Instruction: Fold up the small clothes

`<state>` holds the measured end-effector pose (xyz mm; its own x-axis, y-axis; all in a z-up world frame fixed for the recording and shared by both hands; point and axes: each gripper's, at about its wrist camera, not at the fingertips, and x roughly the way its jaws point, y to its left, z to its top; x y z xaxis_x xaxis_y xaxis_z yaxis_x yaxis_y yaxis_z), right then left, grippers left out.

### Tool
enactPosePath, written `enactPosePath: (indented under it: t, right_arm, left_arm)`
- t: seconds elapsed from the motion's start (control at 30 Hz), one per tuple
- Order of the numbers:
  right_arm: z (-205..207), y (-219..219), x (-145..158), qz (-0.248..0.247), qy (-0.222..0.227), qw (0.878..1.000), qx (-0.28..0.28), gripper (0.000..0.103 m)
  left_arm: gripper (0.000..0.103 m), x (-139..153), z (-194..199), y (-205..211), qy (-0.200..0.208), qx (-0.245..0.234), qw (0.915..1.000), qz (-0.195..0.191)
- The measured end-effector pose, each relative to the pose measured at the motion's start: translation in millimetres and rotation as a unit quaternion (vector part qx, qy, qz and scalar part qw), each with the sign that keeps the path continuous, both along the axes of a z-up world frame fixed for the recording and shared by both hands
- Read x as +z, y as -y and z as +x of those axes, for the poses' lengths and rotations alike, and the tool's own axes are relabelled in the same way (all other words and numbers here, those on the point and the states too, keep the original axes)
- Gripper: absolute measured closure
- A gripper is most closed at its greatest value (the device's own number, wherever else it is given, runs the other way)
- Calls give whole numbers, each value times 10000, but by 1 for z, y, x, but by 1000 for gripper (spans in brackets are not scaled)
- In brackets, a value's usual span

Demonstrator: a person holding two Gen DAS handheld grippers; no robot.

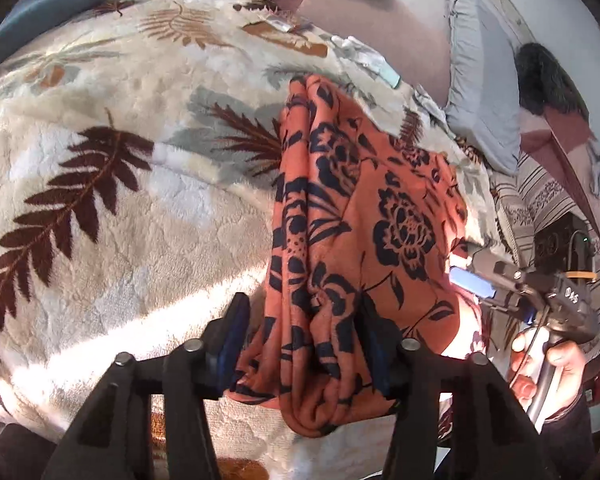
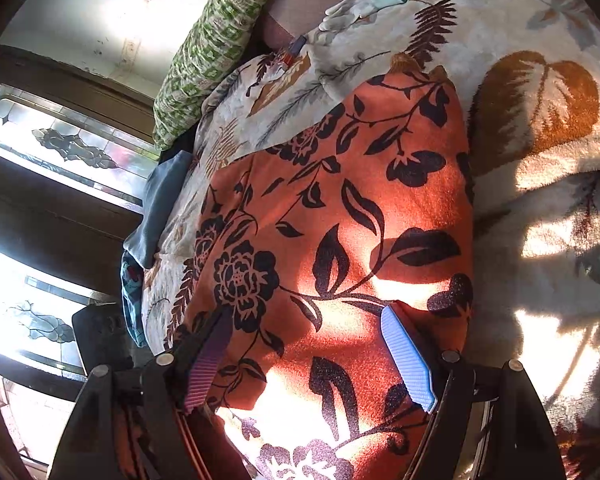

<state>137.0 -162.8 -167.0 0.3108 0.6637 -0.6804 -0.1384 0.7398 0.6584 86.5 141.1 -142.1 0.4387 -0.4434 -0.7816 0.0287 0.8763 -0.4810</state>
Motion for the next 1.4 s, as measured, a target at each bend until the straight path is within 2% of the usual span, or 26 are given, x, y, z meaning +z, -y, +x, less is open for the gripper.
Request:
enactPosePath:
  t: [0.07,0.1,0.17,0.2,0.23,0.27,0.37,0.43,0.47,0.5,0.53,0.6,0.7,0.8,0.87,1.03,1.1,1.4]
  right_arm:
    - [1,0,0,0,-22,10000,17,23]
    - [1,0,0,16,-34,10000,15,23]
    - [2,1,-1,42,-34,10000,3,23]
    - [1,1,0,43,-25,10000,3,23]
    - [1,1,0,44,-22,10000,-2,23]
    - [1,1,0,45,-27,10000,-9,23]
    - [2,1,1,63,-60,10000,11,23]
    - [3,2,4,51,-103,9999,66,23]
    - [4,3,7,46,-116,9999,72,23]
    - [2,6,11,86,-109,9999,12,23]
    - [0,11,18,209,-57,9998,-42,23]
    - [-12,23,33,496,216,9985,-86,23]
    - [-29,51,39,438,406,9971,-469,21]
    - [-30,72,17,358,72,9964,-770,21]
    - [-27,79,0,501,-201,9944,-913,21]
    - [-18,73,-7,494,-167,9944,-918,21]
    - [-16,70,-9,472,-194,9946,-903,21]
    - [-11,64,-14,318,-232,9949,-928,21]
  left_arm:
    - [31,18,-8,1,351,-45,9993,-101]
    - [26,24,-12,3,491,-75,9988,-35]
    - [25,17,-13,10,503,-103,9979,406]
    - [43,1,-8,11,173,-98,9980,603]
    - [60,-18,-3,9,-228,-126,9984,510]
    - [62,-26,-3,6,-272,-56,9992,271]
    - [65,-4,-9,9,58,-114,9993,347]
    - [54,12,-13,10,297,-235,9988,296]
    - [36,18,-14,8,351,-227,9989,232]
    - [24,24,-15,4,451,-126,9988,169]
    - [22,30,-16,1,565,11,9983,134]
    - [22,40,-12,-3,695,176,9973,173]
    - [22,39,3,-2,631,211,9972,327]
    - [22,30,17,4,472,217,9970,569]
    - [22,24,23,10,425,212,9957,796]
    - [22,17,35,24,351,222,9878,1498]
    - [22,15,39,27,356,206,9855,1648]
    - [22,10,52,36,254,-24,9874,1559]
